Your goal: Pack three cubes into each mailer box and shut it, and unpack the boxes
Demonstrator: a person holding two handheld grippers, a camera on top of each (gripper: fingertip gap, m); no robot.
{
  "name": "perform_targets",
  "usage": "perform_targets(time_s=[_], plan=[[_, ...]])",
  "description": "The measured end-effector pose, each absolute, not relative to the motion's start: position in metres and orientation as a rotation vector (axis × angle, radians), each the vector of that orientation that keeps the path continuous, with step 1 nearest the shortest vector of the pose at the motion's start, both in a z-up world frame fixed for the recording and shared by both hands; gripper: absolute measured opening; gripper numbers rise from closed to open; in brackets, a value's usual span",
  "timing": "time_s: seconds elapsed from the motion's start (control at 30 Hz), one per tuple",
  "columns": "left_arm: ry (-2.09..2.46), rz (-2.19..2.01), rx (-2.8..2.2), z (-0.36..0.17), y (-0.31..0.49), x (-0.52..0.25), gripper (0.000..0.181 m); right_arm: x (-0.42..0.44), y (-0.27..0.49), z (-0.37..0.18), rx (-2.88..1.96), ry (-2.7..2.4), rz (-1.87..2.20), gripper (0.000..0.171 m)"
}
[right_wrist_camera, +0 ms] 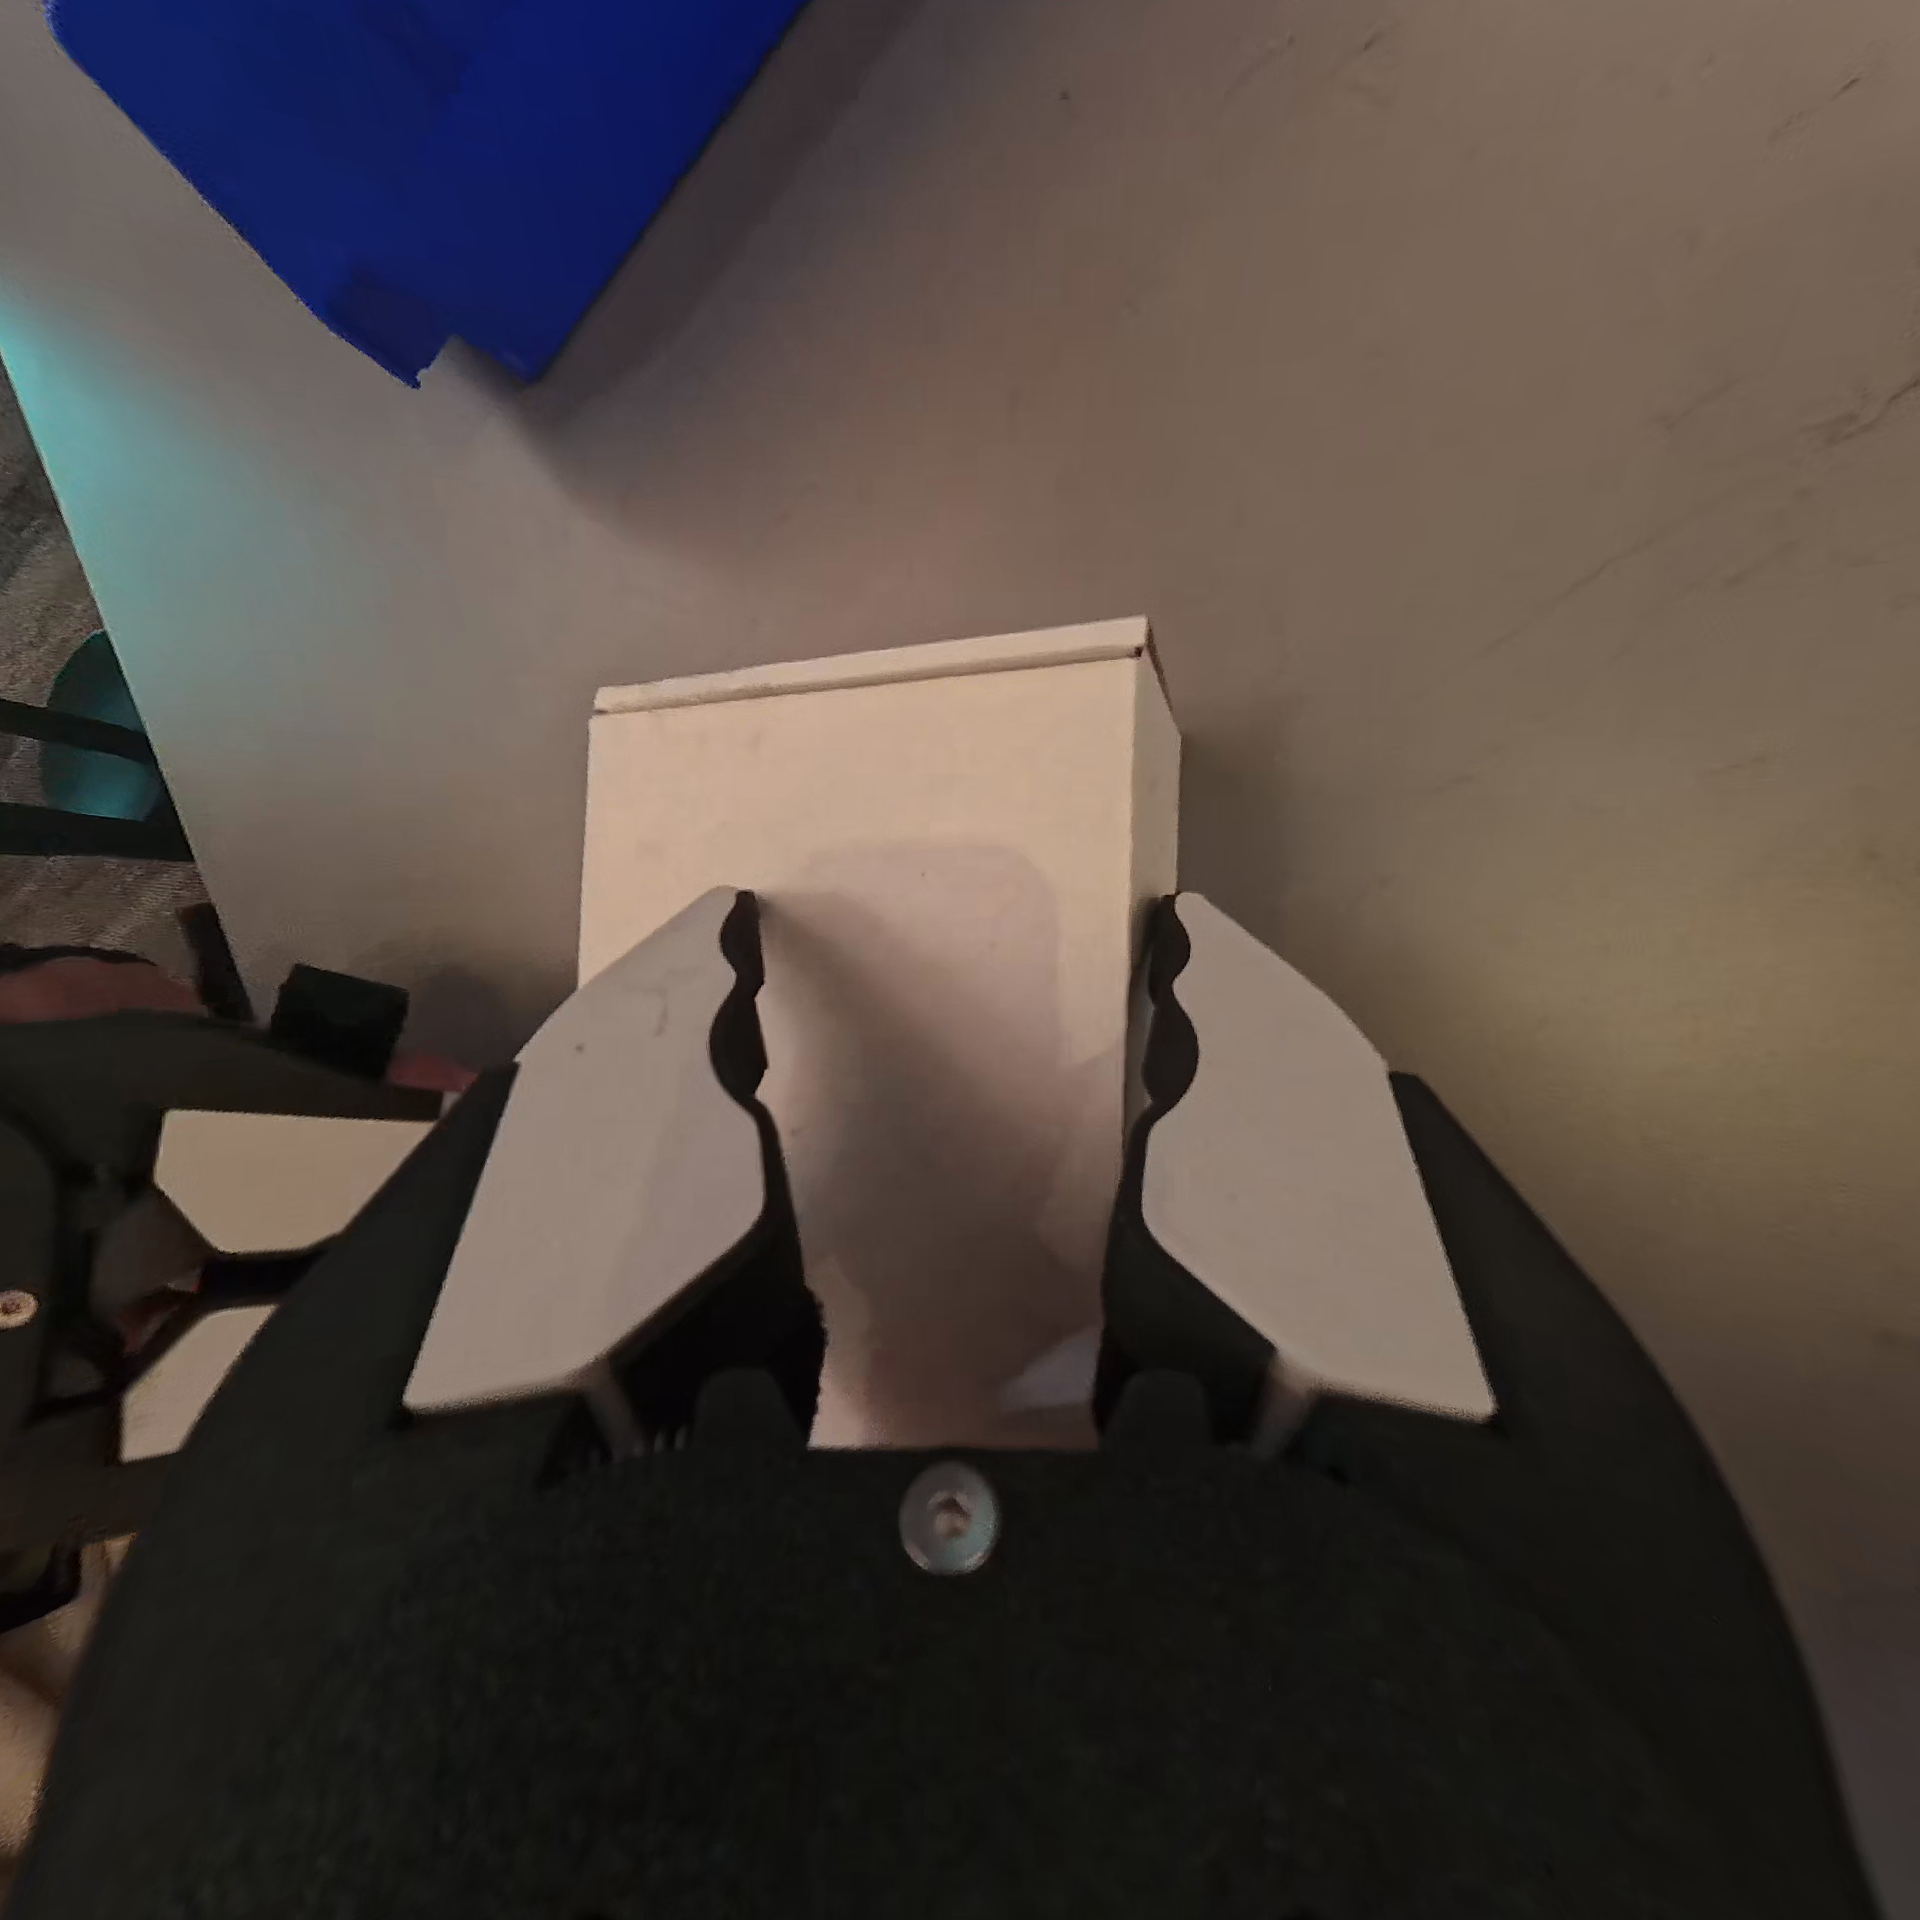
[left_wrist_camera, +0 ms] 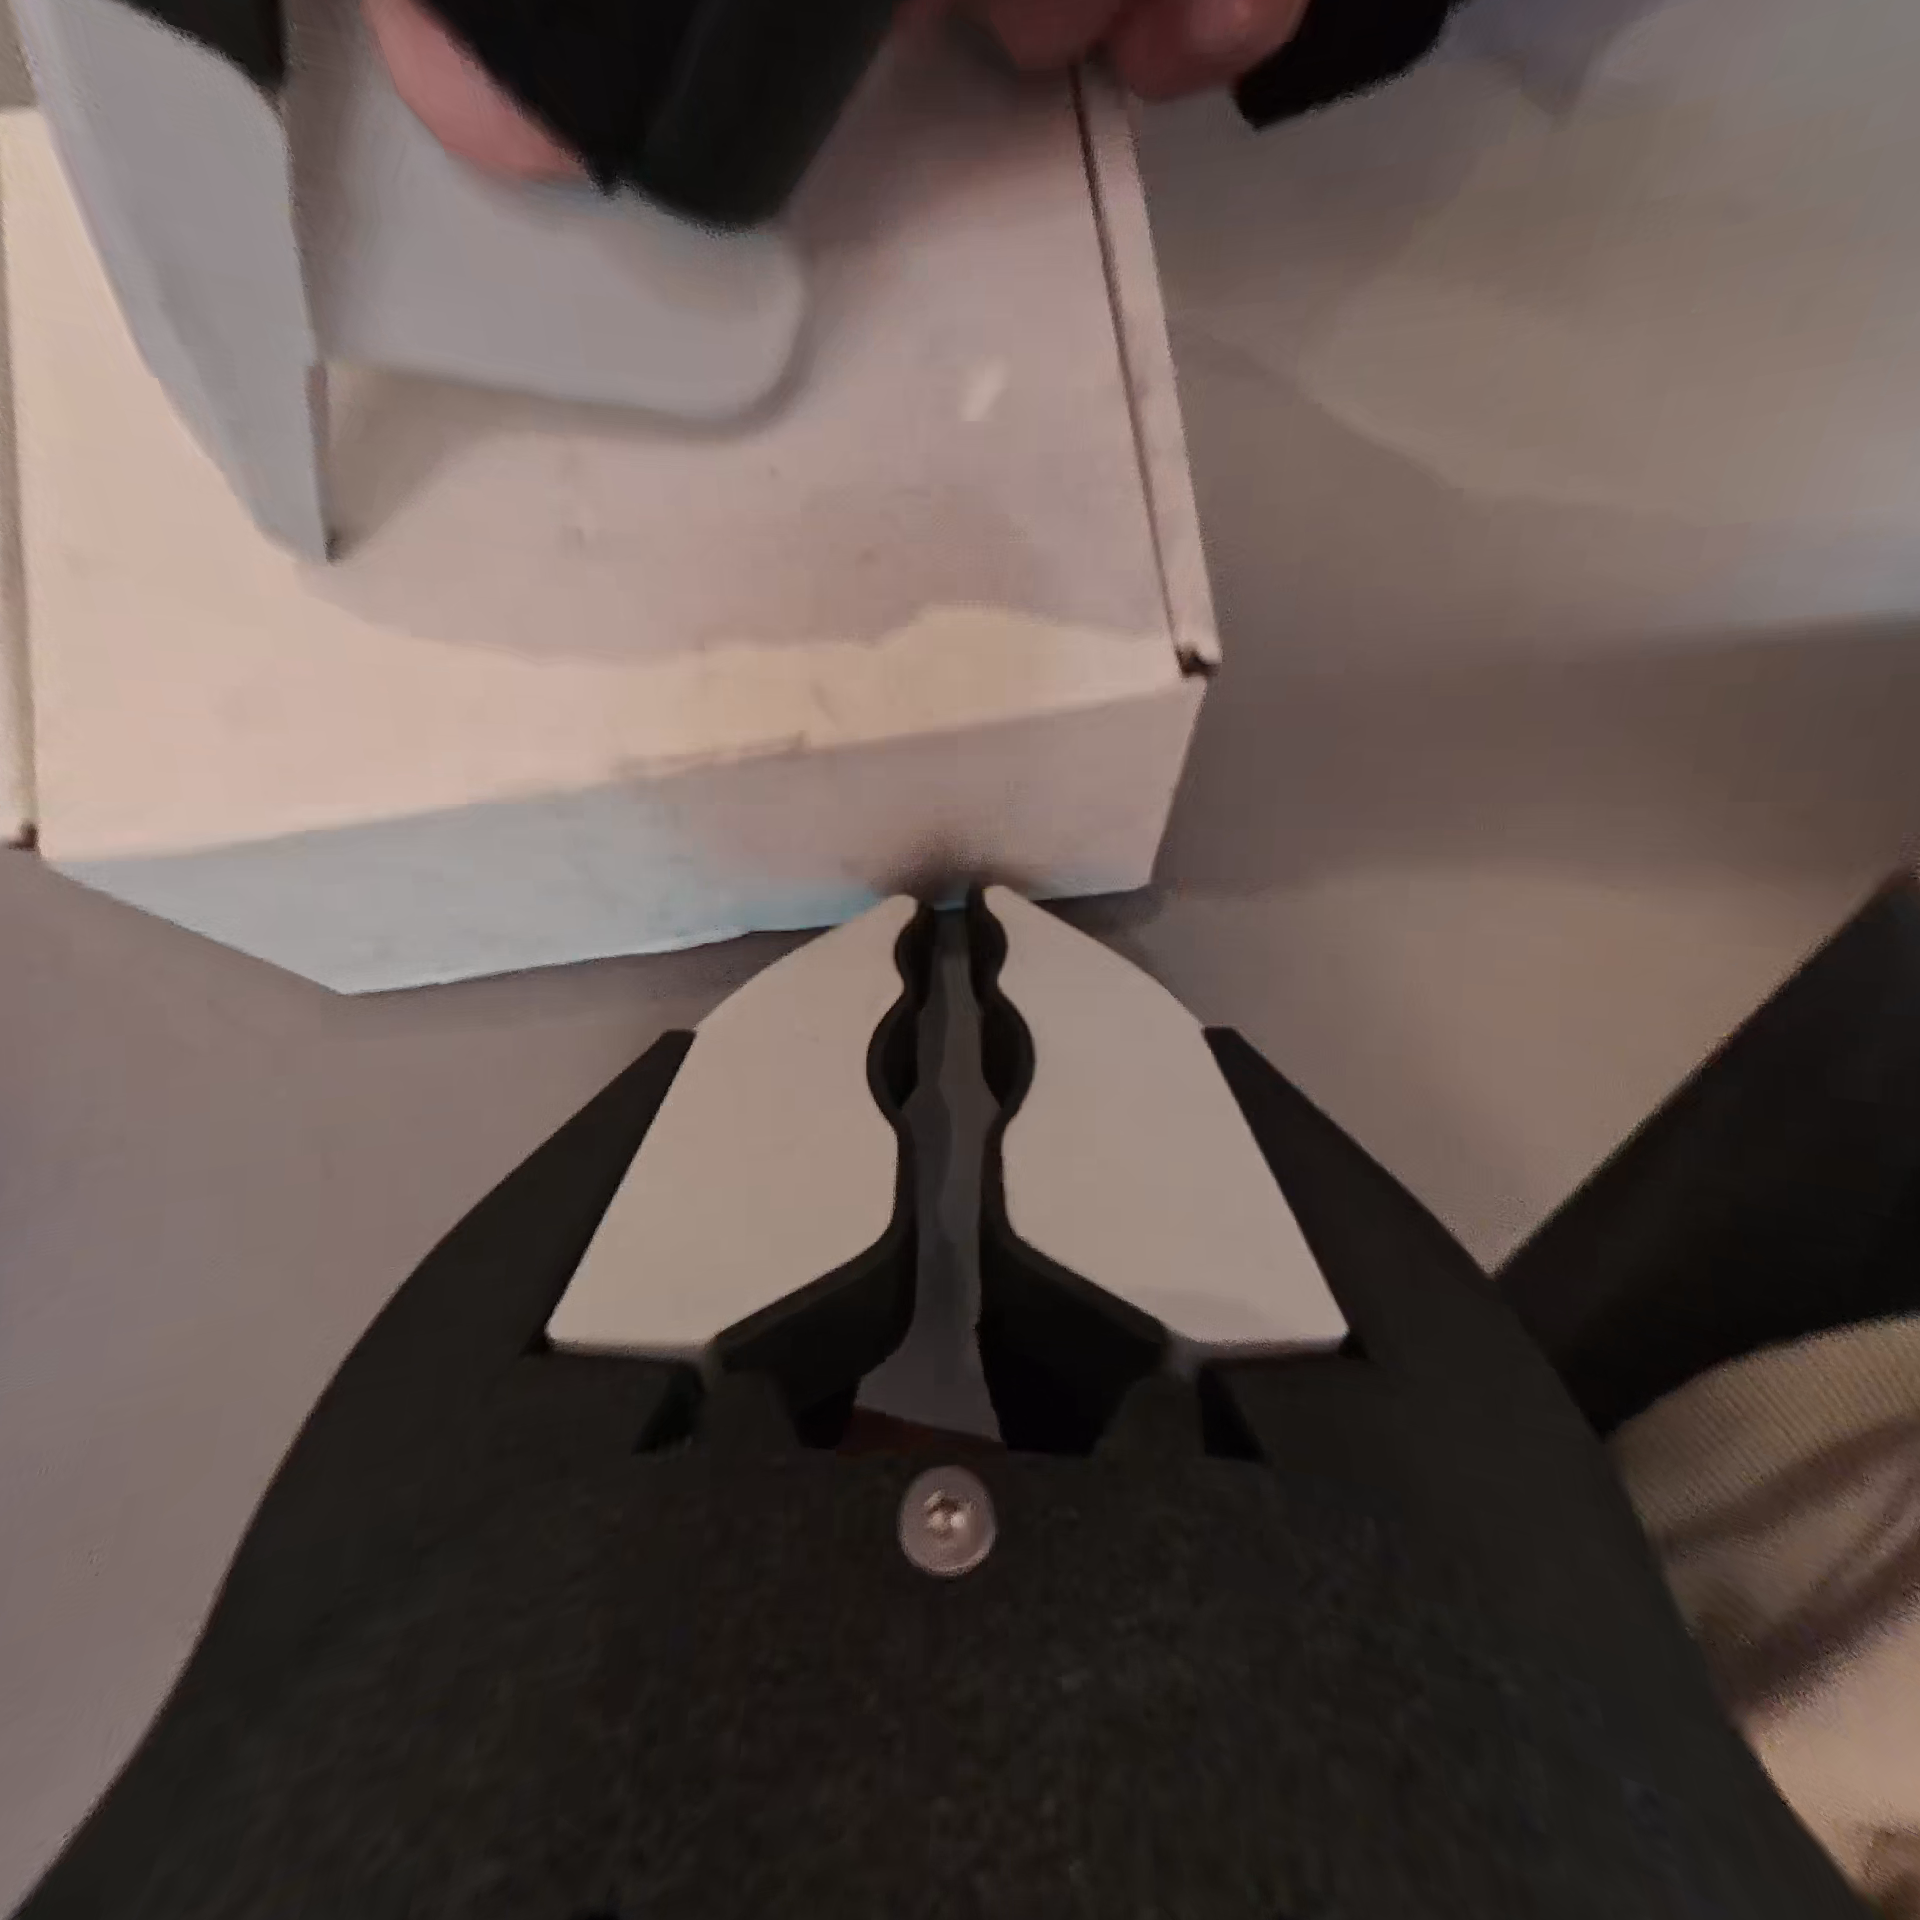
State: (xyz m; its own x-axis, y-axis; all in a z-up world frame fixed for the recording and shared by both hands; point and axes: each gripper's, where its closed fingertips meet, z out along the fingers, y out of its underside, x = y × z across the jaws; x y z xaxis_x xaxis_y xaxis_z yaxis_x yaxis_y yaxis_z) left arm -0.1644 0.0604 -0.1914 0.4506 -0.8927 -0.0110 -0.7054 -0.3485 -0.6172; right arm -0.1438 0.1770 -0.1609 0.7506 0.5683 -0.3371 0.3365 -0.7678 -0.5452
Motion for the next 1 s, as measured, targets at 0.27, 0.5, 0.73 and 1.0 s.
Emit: perform_targets(time_s=[0.27,0.5,0.73,1.0], plan=[[1.334,-0.439,-2.191,-0.197,0.071,-0.148,0.000,-0.144,0.177,-0.159,-2.458,-0.684,0.595,0.073],[1.415,-0.406,-2.087,-0.185,0.042,-0.132,0.000,-0.144,0.175,-0.160,-2.485,-0.660,0.601,0.072],[1.375,-0.457,-2.135,-0.186,0.047,-0.125,0.000,-0.144,0.176,-0.160,-2.452,-0.702,0.572,0.073],[1.355,-0.445,-2.123,-0.191,0.048,-0.123,0.000,-0.143,0.176,-0.160,-2.447,-0.710,0.581,0.073]])
